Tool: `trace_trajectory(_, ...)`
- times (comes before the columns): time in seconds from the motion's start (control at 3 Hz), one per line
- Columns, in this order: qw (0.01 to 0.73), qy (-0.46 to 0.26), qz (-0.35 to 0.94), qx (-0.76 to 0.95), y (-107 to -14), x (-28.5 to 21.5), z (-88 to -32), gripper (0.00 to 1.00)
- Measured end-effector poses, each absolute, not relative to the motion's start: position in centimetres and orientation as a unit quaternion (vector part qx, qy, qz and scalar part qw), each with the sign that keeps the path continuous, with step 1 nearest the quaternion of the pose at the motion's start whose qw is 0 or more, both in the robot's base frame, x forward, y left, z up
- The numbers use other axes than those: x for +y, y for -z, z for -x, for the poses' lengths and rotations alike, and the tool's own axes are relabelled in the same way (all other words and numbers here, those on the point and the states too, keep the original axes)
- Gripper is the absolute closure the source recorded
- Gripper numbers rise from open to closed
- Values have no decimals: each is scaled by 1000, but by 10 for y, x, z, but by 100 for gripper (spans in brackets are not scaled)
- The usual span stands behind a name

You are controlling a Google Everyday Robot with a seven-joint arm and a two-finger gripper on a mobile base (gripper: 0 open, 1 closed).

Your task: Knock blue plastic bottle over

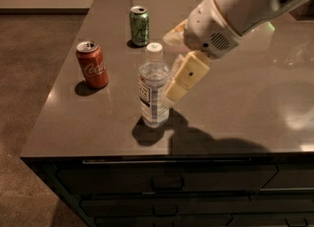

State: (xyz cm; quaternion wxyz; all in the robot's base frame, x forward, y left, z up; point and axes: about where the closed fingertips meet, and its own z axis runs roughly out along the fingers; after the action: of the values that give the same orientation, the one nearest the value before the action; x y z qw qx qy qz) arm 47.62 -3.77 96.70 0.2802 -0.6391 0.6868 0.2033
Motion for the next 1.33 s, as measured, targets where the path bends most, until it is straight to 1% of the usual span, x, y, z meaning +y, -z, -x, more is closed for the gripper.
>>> trace_trajectory(0.33,316,-263,617,671,-954,-8,-490,2)
trace_trajectory(0.67,331,-290,604,664,-948,-1,-496,25)
trace_trajectory(1.0,335,-304,593,666,-947,-6,-495,47)
trace_trajectory(1.33,343,-292,581,678,-962,-20,-499,69)
